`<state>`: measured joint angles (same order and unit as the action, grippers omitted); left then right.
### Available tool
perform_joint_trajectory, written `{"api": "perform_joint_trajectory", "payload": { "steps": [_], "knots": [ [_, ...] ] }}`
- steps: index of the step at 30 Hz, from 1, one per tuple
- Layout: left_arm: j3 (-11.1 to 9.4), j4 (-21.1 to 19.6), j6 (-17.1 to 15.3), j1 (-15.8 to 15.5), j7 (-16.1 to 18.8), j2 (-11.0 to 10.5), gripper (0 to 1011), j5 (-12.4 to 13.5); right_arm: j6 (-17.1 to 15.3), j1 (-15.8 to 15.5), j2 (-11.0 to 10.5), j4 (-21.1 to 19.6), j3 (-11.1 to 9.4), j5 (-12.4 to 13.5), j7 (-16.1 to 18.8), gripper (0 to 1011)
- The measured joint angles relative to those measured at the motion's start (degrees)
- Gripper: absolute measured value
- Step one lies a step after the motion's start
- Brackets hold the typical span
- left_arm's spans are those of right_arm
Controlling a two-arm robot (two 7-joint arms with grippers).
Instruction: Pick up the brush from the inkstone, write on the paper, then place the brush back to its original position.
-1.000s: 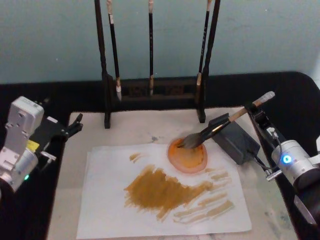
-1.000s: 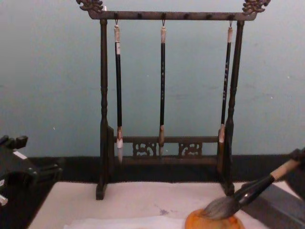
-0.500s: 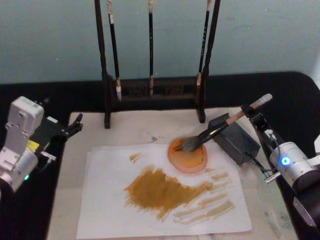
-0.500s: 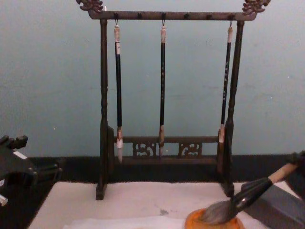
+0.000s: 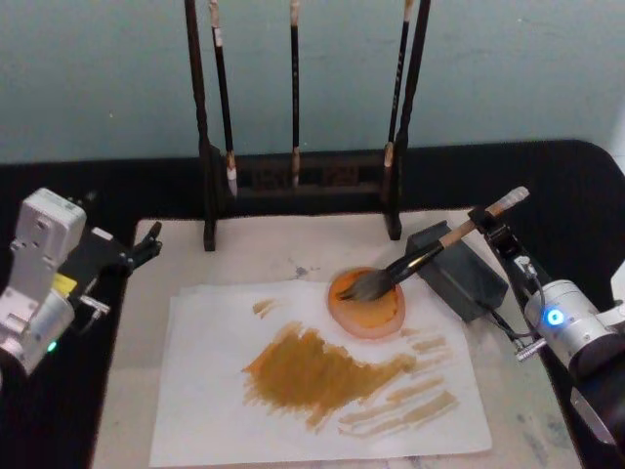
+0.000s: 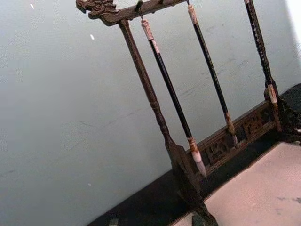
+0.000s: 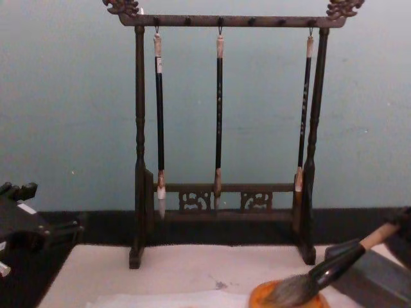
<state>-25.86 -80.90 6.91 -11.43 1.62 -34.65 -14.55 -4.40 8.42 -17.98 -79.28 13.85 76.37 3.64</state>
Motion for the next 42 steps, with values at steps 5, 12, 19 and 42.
{"api": "perform_joint_trajectory", "payload": {
  "steps": [5,12,19,42],
  "knots": [
    [0.00,0.00,0.00,0.00,0.00,0.00,1010,0.00,-0.04,0.00,0.04,0.00,-0.10,0.00,0.05,161],
    [0.00,0.00,0.00,0.00,0.00,0.00,1010,0.00,-0.08,-0.01,0.07,0.00,-0.17,0.00,0.11,210],
    [0.00,0.00,0.00,0.00,0.00,0.00,1010,0.00,-0.12,-0.04,0.10,0.00,-0.21,0.00,0.17,463],
    [0.00,0.00,0.00,0.00,0.00,0.00,1010,0.00,-0.17,-0.04,0.13,0.00,-0.27,-0.03,0.25,1000]
  ]
}}
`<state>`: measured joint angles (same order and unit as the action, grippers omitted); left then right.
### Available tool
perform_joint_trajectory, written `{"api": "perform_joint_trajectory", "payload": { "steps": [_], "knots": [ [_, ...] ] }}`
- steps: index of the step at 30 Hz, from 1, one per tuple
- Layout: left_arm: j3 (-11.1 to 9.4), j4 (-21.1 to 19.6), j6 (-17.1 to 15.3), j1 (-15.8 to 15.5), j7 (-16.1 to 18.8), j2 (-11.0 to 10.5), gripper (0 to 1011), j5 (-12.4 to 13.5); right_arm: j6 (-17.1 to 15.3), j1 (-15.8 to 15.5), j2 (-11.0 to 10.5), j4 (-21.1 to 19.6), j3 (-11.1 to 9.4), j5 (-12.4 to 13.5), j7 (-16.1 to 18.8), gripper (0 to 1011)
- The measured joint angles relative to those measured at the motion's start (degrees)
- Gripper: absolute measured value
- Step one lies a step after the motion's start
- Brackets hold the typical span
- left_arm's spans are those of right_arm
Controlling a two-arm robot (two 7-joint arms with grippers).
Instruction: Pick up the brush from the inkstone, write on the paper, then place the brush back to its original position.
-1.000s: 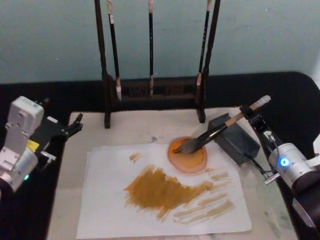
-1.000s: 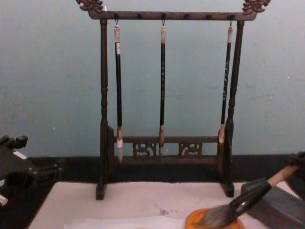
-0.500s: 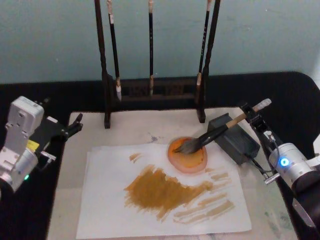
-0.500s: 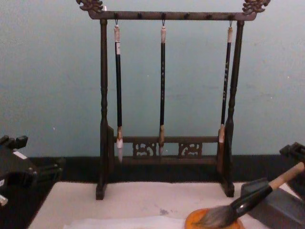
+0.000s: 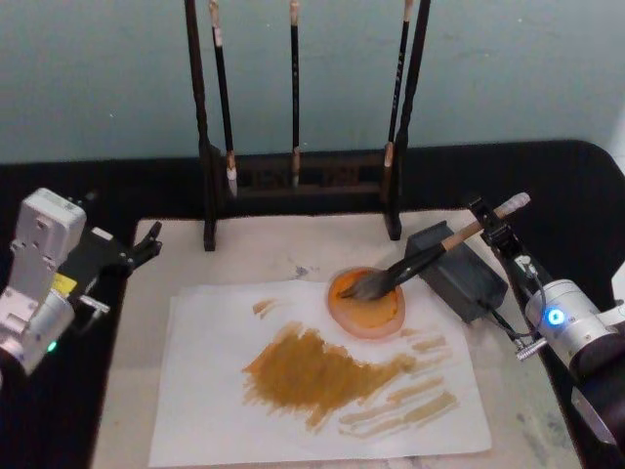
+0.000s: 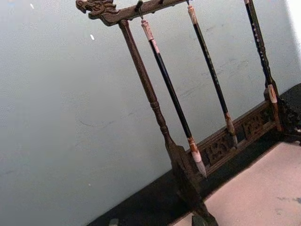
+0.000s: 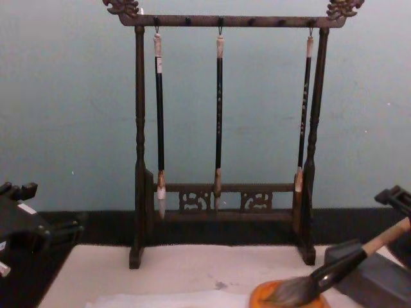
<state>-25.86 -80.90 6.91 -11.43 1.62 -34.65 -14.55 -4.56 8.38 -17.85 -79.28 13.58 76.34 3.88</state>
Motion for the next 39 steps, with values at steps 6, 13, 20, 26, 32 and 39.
{"api": "perform_joint_trajectory", "payload": {
  "steps": [6,13,20,26,32,39],
  "knots": [
    [0.00,0.00,0.00,0.00,0.00,0.00,1010,0.00,0.77,-0.38,-0.84,-0.72,0.52,0.40,0.24,1000],
    [0.00,0.00,0.00,0.00,0.00,0.00,1010,0.00,1.90,-3.18,-2.54,-4.55,0.32,1.75,-1.77,1000],
    [0.00,0.00,0.00,0.00,0.00,0.00,1010,0.00,3.33,-7.78,-5.26,-10.54,-0.38,2.57,-5.72,1000],
    [0.00,0.00,0.00,0.00,0.00,0.00,1010,0.00,5.55,-9.75,-7.89,-14.63,0.40,-1.19,-7.51,1000],
    [0.00,0.00,0.00,0.00,0.00,0.00,1010,0.00,7.81,-9.64,-10.89,-17.22,3.26,-13.25,-9.16,1000],
    [0.00,0.00,0.00,0.00,0.00,0.00,1010,0.00,9.76,-7.20,-13.55,-16.79,8.21,-30.95,-13.06,1000]
  ]
}}
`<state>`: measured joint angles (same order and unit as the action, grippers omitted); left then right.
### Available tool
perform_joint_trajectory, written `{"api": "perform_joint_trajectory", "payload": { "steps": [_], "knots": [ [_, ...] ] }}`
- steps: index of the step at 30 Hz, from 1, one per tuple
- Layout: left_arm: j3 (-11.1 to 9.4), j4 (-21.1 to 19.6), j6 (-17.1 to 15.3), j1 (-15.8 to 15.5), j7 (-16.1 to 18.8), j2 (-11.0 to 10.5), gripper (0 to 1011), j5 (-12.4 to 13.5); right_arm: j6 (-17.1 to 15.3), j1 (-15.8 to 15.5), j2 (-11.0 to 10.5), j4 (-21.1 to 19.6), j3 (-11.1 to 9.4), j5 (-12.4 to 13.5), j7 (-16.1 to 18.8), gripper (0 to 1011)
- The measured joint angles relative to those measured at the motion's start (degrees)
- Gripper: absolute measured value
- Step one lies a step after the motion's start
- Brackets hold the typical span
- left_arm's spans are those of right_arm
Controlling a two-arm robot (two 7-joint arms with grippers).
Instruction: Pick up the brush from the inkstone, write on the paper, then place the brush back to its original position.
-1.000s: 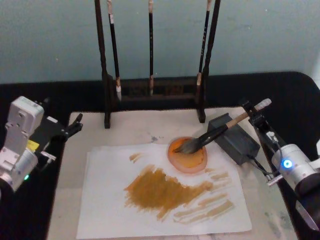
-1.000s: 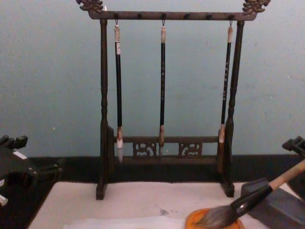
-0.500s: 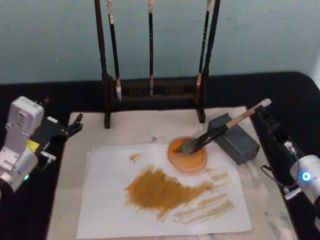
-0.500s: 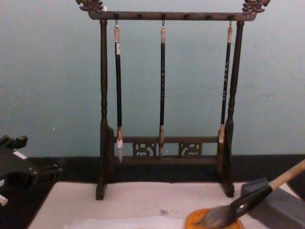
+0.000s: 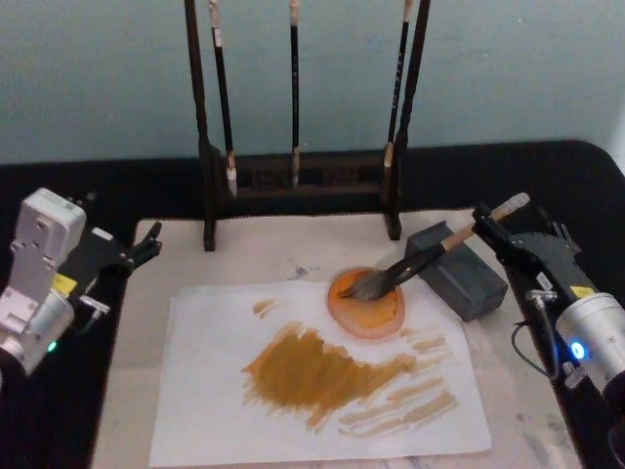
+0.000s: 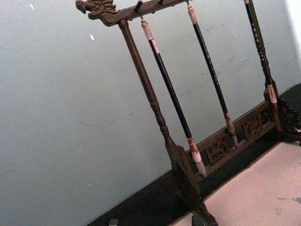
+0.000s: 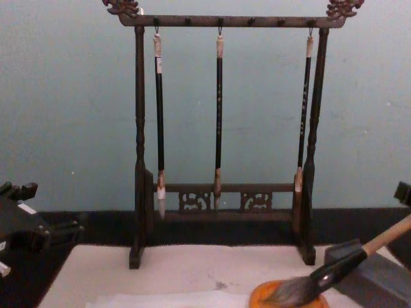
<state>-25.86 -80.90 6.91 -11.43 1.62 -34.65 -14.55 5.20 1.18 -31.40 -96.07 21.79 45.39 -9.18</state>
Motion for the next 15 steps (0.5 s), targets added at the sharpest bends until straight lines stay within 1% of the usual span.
{"api": "perform_joint_trajectory", "payload": {
  "steps": [1,2,3,4,5,7,8,10,11,13,14,15],
  "knots": [
    [0.00,0.00,0.00,0.00,0.00,0.00,1010,0.00,0.10,0.35,-0.24,0.20,0.51,-1.93,-0.55,1000],
    [0.00,0.00,0.00,0.00,0.00,0.00,1010,0.00,0.16,0.97,-0.62,0.60,1.61,-5.59,-1.46,1000],
    [0.00,0.00,0.00,0.00,0.00,0.00,1010,0.00,0.16,1.41,-0.81,0.89,2.25,-7.80,-2.09,1000],
    [0.00,0.00,0.00,0.00,0.00,0.00,1010,0.00,0.16,1.69,-0.91,1.06,2.62,-9.20,-2.51,1000],
    [0.00,0.00,0.00,0.00,0.00,0.00,1010,0.00,0.12,2.42,-1.14,1.58,3.74,-12.73,-3.48,1000],
    [0.00,0.00,0.00,0.00,0.00,0.00,1010,0.00,0.07,3.10,-1.30,2.16,4.72,-16.19,-4.54,1000],
    [0.00,0.00,0.00,0.00,0.00,0.00,1010,0.00,-0.03,3.76,-1.41,2.73,5.68,-19.67,-5.57,1000],
    [0.00,0.00,0.00,0.00,0.00,0.00,1010,0.00,-0.22,4.30,-1.50,3.25,6.51,-22.53,-6.44,1000],
    [0.00,0.00,0.00,0.00,0.00,0.00,1010,0.00,-0.59,4.90,-1.60,3.78,7.35,-25.62,-7.38,1000],
    [0.00,0.00,0.00,0.00,0.00,0.00,1010,0.00,-1.04,5.40,-1.70,4.33,8.17,-28.32,-8.17,1000],
    [0.00,0.00,0.00,0.00,0.00,0.00,1010,0.00,-1.50,5.87,-1.77,4.83,8.81,-30.68,-8.83,1000],
    [0.00,0.00,0.00,0.00,0.00,0.00,1010,0.00,-1.73,6.07,-1.80,5.05,9.07,-31.75,-9.12,1000]
  ]
}}
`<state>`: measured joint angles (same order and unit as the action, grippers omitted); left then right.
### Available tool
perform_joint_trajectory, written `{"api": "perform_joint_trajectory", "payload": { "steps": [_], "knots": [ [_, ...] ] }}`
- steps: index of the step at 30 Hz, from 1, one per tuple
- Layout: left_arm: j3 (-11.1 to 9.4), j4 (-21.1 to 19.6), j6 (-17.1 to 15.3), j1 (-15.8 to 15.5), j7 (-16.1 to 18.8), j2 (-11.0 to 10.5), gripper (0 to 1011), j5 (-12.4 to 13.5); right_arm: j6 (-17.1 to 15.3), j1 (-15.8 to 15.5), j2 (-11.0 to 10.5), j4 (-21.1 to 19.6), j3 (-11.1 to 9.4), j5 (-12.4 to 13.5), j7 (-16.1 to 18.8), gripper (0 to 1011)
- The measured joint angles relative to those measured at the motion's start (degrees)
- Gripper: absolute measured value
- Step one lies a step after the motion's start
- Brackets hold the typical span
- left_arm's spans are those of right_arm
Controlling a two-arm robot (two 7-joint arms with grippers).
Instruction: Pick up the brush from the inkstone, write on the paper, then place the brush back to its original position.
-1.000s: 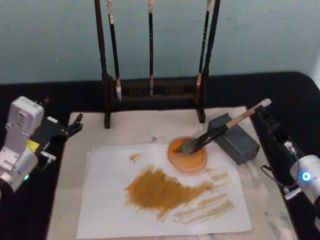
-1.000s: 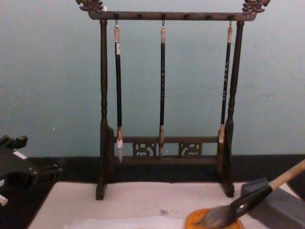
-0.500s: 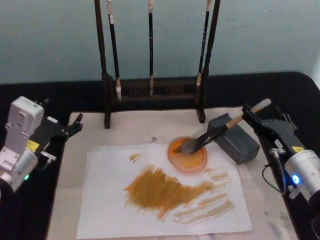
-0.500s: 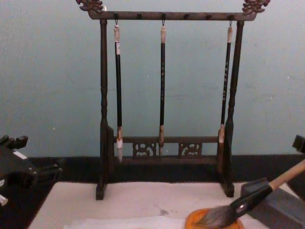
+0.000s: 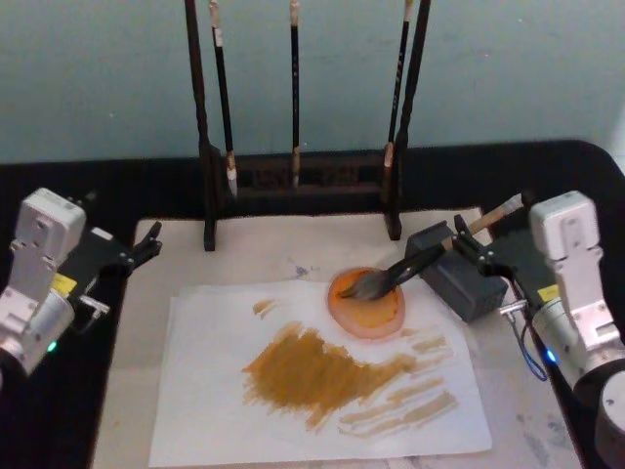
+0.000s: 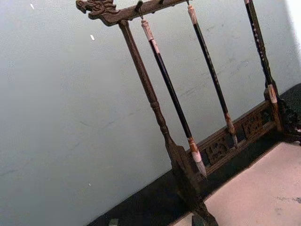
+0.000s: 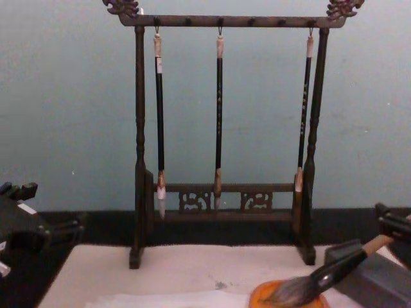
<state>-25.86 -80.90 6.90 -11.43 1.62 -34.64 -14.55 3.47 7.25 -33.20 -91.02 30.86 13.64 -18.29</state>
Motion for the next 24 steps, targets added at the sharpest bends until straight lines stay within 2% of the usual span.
{"api": "perform_joint_trajectory", "payload": {
  "steps": [2,8,24],
  "knots": [
    [0.00,0.00,0.00,0.00,0.00,0.00,1010,0.00,-0.53,0.39,0.01,0.47,0.57,-2.39,-0.61,1000],
    [0.00,0.00,0.00,0.00,0.00,0.00,1010,0.00,-0.99,0.52,0.43,1.06,0.72,-4.57,-0.89,1000],
    [0.00,0.00,0.00,0.00,0.00,0.00,1010,0.00,-0.92,0.33,0.57,1.09,0.41,-4.69,-0.74,1000]
  ]
}}
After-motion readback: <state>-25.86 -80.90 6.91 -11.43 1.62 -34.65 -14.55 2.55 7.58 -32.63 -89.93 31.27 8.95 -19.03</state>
